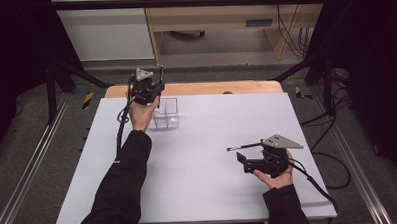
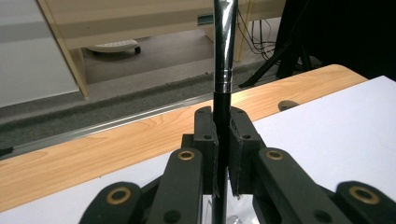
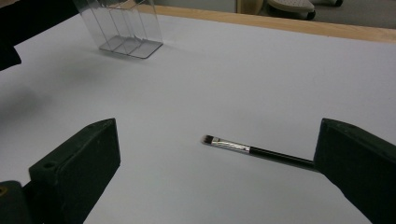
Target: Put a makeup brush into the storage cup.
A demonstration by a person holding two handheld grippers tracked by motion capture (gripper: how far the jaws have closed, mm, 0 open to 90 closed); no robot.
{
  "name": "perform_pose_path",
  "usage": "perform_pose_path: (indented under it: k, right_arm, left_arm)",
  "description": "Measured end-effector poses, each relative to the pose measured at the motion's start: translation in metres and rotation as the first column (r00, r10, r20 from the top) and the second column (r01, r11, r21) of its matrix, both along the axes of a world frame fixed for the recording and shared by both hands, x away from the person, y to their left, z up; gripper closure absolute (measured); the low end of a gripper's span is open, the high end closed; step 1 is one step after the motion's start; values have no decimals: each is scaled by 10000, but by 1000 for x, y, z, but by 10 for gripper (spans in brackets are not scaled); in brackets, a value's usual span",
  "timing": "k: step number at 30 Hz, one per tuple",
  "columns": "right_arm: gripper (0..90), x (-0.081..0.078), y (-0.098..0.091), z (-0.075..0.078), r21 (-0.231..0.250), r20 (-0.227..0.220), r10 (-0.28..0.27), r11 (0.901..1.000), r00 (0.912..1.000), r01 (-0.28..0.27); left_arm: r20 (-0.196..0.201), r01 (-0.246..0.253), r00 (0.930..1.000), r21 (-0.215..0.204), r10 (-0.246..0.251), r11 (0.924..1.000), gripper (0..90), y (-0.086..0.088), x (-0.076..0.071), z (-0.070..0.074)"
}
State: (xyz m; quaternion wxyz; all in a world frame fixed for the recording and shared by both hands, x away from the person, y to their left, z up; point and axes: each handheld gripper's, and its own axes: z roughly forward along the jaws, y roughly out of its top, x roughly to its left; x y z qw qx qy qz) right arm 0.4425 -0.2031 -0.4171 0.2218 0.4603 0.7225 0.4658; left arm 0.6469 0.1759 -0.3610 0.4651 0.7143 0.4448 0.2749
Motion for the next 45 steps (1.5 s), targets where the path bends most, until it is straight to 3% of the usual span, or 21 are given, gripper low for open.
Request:
perform_pose_path:
  k: [29,45]
  right_arm:
    - [10,1,2,-2,18,-25,25,10000,10000,-25]
    - [12,1,3,-2,73,-37,19,10000,10000,-19]
  left_arm:
    - [-241,26,9997,130,-23,9999,831,9,-8,-32]
    - [-302,92,9995,361,-81,9993,829,13,-20,-42]
